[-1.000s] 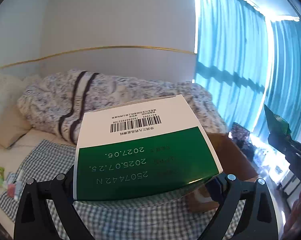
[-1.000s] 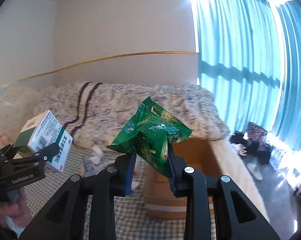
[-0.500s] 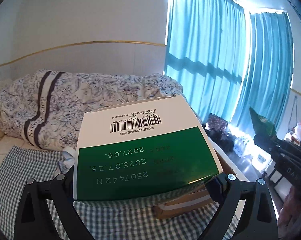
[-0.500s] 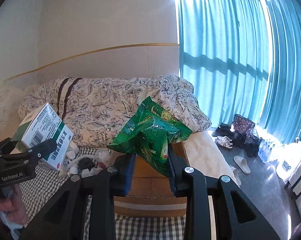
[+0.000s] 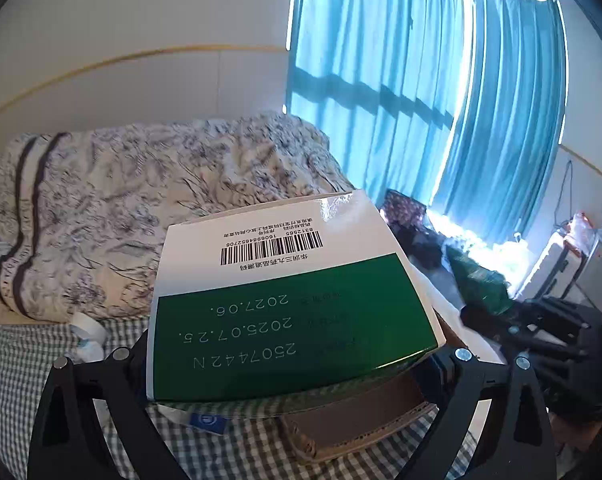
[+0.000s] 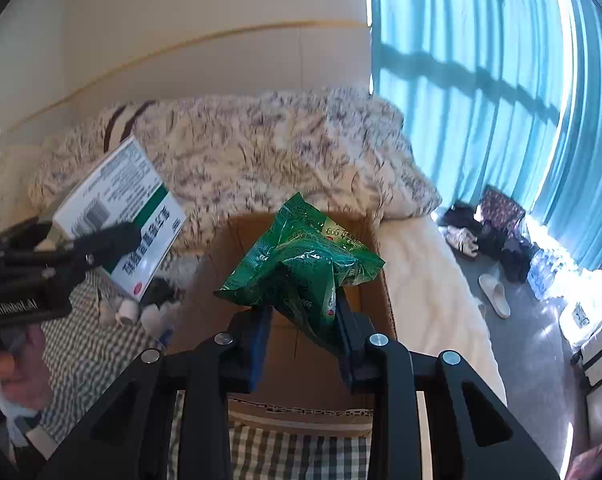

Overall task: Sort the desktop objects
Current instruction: 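Carry the medicine box and green snack bag with both grippers to the cardboard box, then open both grippers to drop the medicine box and snack bag into the cardboard box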

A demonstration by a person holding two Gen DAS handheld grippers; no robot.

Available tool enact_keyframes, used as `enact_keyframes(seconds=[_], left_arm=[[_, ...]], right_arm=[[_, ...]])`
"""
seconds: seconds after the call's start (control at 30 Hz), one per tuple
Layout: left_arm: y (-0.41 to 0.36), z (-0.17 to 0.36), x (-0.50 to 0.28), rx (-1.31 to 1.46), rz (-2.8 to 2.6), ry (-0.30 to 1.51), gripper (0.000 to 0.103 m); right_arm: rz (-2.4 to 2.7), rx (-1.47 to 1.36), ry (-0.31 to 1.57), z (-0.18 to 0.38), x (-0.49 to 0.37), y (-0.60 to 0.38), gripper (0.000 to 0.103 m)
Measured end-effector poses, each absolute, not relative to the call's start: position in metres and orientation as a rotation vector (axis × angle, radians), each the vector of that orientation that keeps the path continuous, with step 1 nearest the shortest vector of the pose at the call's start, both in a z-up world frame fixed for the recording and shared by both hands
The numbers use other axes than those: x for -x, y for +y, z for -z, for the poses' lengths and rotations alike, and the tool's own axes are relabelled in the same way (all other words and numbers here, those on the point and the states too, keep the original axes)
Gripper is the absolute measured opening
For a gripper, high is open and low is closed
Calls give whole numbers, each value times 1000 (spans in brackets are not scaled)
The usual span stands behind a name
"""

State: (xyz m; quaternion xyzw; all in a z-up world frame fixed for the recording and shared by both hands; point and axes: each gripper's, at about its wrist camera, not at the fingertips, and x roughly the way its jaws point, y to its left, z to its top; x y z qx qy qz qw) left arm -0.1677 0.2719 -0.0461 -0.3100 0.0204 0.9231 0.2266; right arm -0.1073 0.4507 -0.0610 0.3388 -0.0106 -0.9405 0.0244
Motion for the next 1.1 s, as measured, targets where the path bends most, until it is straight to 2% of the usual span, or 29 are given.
enact_keyframes(seconds=[0.3,0.6,0.63,0.67,0.7,0.77,0.9,1.1], left_arm=[[314,94,227,1144,-2348,110,98],[332,130,240,1266,-2274,151,99],[333,131,239,1265,-2272,150,99],[333,131,239,1263,-2273,147,100],[334,131,239,1263,-2274,144,100],[335,129,239,1261,-2269,138,101],[336,122,237,1241,-2279,135,102],[334,103,233,1193,-2297,85,103]], right_arm=[[2716,-1400,-27,117,158,458,29],[2673,-1511,-1,142,161,460,31],[2676,-1509,7,141,160,460,33],[2682,-1501,14,139,159,460,42],[2690,-1492,23,138,158,460,56],[2716,-1463,63,133,153,458,72],[2758,-1417,132,121,146,451,74],[2784,-1366,136,104,134,447,74]])
